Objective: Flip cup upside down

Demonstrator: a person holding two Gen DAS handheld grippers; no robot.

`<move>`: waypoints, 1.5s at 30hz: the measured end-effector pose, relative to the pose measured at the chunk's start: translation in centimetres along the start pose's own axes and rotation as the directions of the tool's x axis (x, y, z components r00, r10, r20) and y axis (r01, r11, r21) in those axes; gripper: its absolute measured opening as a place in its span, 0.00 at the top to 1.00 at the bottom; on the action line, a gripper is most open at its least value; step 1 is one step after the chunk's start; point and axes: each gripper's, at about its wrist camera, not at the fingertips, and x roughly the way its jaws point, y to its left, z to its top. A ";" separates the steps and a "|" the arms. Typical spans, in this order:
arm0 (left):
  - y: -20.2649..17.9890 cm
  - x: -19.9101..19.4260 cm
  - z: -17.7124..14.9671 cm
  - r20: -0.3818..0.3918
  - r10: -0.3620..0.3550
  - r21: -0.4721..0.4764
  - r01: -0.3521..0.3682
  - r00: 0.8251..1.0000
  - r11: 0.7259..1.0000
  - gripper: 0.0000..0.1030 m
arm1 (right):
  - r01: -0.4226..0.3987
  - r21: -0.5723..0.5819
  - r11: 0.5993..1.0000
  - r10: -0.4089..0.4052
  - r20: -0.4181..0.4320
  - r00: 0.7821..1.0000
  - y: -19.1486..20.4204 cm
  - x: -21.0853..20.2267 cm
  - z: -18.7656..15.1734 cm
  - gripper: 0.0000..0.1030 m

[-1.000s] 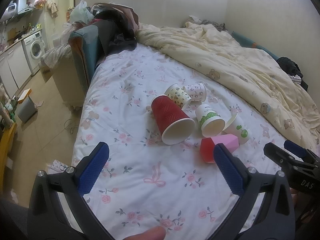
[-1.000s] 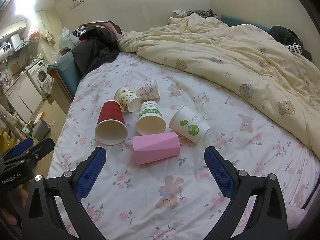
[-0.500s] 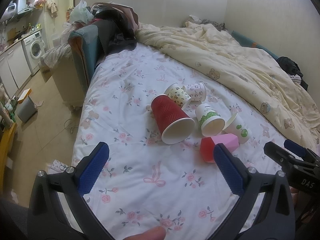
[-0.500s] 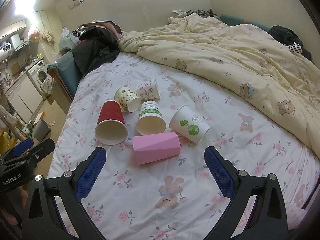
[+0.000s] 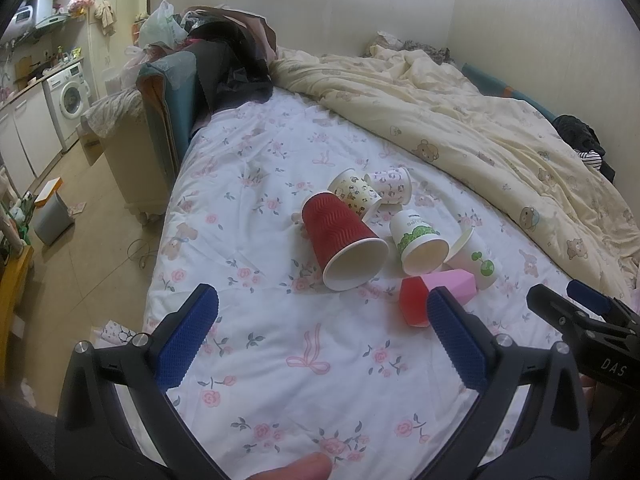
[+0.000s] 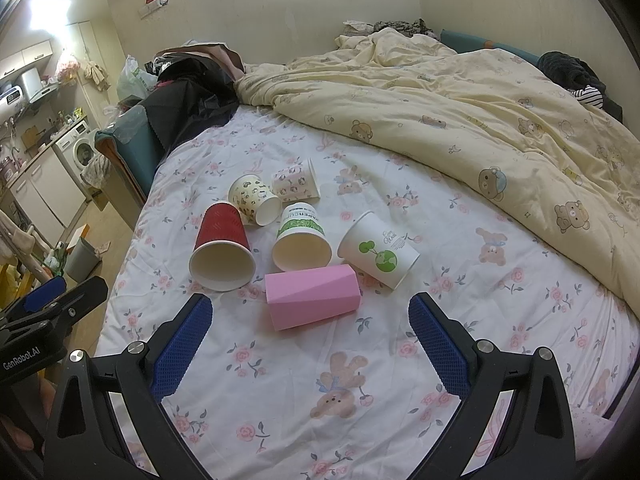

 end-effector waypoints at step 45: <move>-0.2 0.3 0.2 -0.006 0.002 -0.001 -0.002 1.000 1.000 0.00 | -0.012 0.015 1.000 0.012 -0.018 1.000 0.0 0.2 0.4 0.02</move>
